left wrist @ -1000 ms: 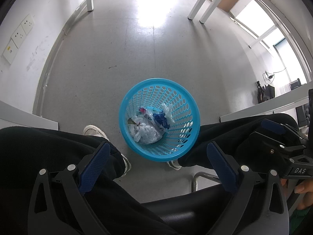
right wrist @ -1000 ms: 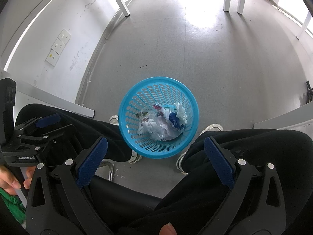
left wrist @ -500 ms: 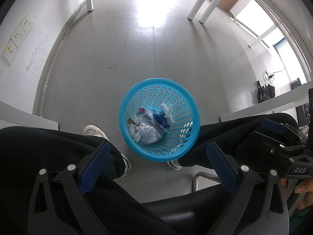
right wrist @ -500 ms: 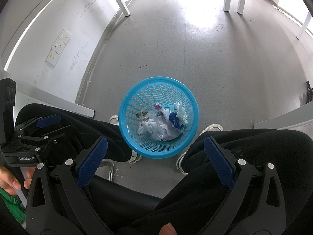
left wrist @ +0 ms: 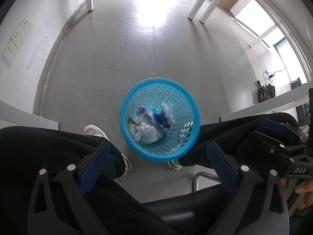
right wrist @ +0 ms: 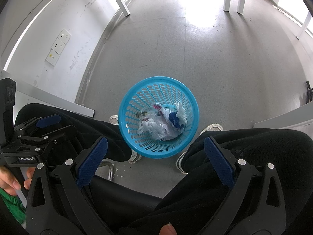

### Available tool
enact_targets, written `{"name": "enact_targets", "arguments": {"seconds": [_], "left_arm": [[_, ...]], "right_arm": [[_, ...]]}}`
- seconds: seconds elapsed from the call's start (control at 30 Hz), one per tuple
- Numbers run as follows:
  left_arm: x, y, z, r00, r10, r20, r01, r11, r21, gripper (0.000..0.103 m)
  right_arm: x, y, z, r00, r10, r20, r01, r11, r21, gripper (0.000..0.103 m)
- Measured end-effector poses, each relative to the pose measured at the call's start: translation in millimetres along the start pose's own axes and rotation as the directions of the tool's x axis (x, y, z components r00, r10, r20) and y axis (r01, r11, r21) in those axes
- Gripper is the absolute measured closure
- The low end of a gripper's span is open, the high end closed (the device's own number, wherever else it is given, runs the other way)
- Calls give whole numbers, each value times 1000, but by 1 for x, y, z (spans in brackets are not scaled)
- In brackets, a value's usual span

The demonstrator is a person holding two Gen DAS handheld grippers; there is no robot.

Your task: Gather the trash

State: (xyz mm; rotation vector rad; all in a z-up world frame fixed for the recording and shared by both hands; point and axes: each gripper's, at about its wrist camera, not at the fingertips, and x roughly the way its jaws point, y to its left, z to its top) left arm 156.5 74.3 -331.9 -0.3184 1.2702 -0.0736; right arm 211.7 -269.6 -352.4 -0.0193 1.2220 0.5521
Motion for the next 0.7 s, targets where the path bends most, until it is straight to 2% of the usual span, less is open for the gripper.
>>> {"name": "enact_targets", "arguments": {"seconds": [0.7], "left_arm": [[3, 6, -5, 1000, 1, -17, -1, 1000, -10, 6]], "right_arm": [[0, 0, 1, 1000, 1, 0, -1, 1000, 0, 9]]}}
